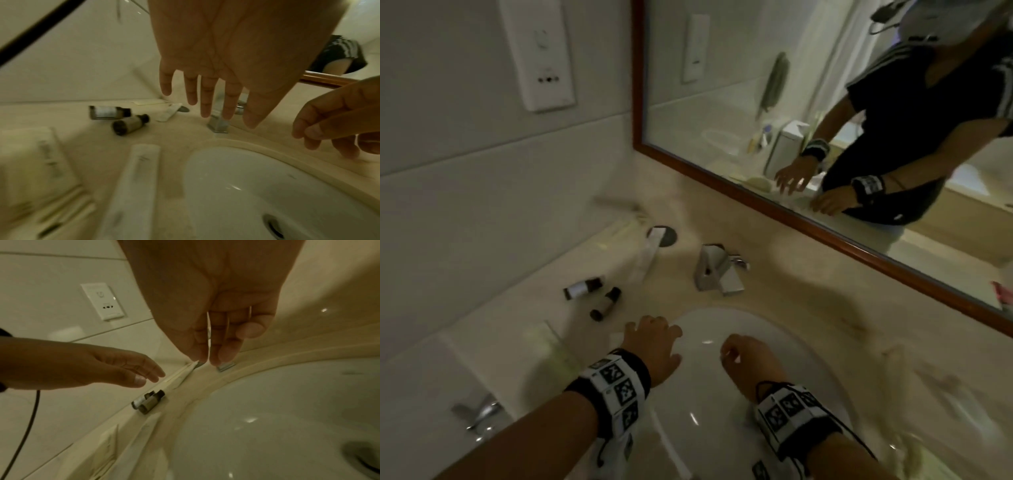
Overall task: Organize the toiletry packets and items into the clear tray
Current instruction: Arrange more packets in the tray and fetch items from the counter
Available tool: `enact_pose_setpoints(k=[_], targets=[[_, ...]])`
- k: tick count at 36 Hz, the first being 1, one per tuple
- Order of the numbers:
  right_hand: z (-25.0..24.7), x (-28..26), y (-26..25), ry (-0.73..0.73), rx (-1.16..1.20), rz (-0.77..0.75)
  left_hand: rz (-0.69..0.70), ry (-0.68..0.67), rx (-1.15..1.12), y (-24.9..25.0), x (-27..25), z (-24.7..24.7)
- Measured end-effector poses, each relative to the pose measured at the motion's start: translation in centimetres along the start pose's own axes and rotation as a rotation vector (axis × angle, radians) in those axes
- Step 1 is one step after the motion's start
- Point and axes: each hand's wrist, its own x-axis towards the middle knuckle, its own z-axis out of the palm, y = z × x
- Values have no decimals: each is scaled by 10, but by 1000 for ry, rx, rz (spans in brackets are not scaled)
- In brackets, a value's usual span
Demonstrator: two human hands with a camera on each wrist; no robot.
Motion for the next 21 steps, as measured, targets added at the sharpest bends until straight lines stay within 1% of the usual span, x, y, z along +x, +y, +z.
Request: enact_pose_setpoints(k=[9, 14, 16, 21], targets=[[47, 40, -81, -98, -4, -90, -274, -60, -69, -106, -11, 4], [82, 46, -124, -169, -6, -170, -371, -118, -24, -167, -13, 12], [95, 48, -138, -214, -39, -201, -390, -128, -22, -187, -13, 18], [124, 51, -164, -330, -154, -241, -364, -152, -61, -219, -13, 35]])
